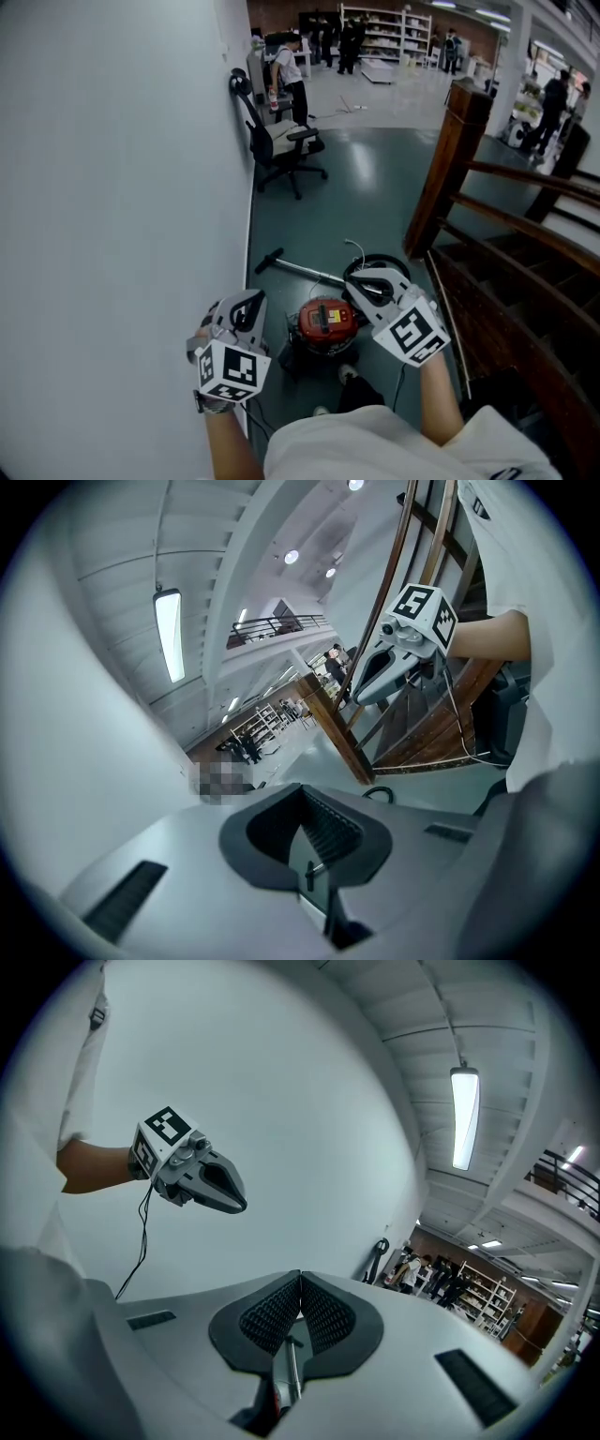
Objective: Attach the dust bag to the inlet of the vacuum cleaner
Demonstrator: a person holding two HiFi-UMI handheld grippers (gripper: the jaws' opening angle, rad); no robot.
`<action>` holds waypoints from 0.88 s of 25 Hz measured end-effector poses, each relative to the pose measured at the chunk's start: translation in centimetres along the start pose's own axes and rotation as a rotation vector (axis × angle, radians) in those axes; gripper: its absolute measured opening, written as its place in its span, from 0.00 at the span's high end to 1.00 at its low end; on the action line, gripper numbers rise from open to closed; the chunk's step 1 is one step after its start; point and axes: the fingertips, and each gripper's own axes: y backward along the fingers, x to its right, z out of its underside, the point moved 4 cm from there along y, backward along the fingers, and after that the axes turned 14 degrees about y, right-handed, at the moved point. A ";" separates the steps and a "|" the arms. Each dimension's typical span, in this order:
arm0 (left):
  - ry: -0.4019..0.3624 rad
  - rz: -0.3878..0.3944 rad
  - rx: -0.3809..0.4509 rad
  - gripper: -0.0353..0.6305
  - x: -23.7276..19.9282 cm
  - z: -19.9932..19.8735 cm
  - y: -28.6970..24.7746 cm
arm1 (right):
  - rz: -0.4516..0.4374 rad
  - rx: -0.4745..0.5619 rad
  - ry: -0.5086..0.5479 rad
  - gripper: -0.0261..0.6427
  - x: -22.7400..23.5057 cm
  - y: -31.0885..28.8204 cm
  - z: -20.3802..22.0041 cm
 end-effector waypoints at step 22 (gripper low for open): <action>-0.024 0.005 -0.006 0.94 0.2 -0.6 0.7 | 0.029 -0.013 0.049 0.92 0.6 1.0 -0.7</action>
